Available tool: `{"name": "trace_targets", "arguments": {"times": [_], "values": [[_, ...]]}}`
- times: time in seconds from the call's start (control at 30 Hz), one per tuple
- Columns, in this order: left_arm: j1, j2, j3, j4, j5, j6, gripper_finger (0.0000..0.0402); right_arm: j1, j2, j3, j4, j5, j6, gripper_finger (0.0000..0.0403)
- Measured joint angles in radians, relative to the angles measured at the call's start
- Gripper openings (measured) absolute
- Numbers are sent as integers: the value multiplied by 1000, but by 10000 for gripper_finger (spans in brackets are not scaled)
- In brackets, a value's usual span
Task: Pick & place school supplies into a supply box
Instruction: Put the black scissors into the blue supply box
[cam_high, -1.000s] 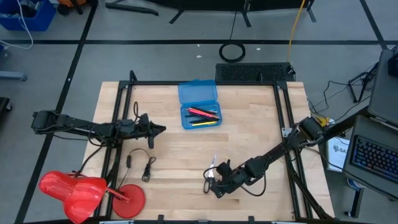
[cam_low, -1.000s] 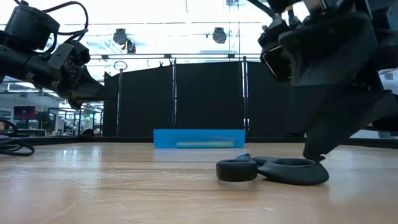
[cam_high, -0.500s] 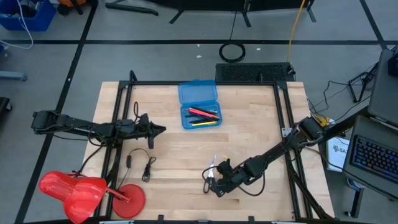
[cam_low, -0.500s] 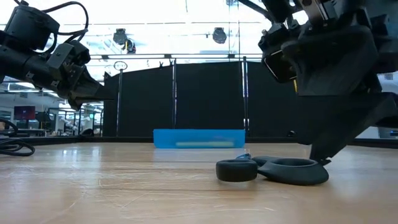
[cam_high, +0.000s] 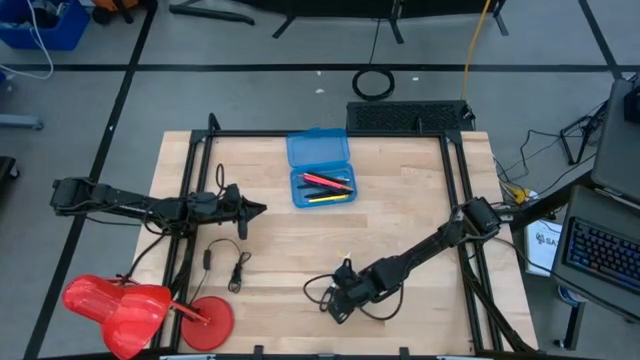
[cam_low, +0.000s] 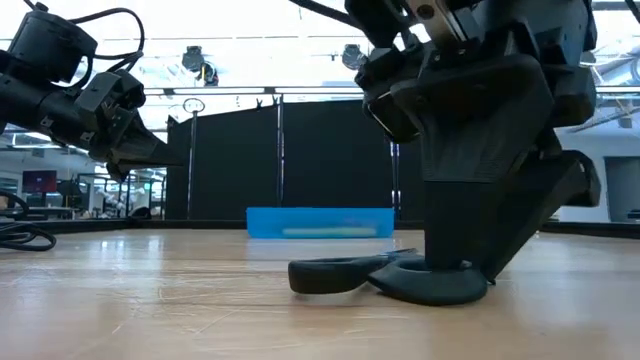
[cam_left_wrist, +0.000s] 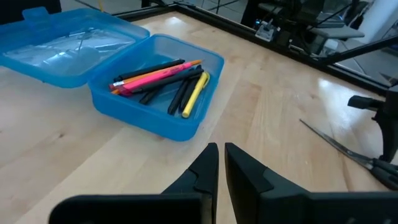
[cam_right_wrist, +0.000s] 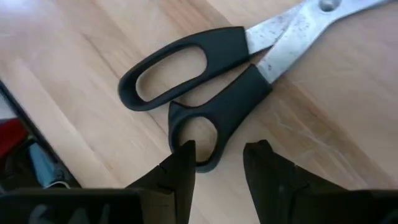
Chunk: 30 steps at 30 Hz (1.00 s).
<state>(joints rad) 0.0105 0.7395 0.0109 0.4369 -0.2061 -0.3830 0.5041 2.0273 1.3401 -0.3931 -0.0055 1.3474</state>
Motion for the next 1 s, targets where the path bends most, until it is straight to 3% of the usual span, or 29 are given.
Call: {"name": "trace_targets", "arguments": {"times": [0.17, 0.43, 0.7, 1.0], "values": [[0, 0, 0, 1, 0, -12, 31, -5, 1, 3, -70, 0, 22, 122], [0, 0, 0, 1, 0, -12, 31, -10, 3, 1, -156, 2, 27, 76], [0, 0, 0, 0, -1, -14, 31, -13, -4, -1, -348, 3, 21, 60], [0, 0, 0, 2, -1, -15, 31, -45, -6, -14, -285, 5, -100, 59]]}}
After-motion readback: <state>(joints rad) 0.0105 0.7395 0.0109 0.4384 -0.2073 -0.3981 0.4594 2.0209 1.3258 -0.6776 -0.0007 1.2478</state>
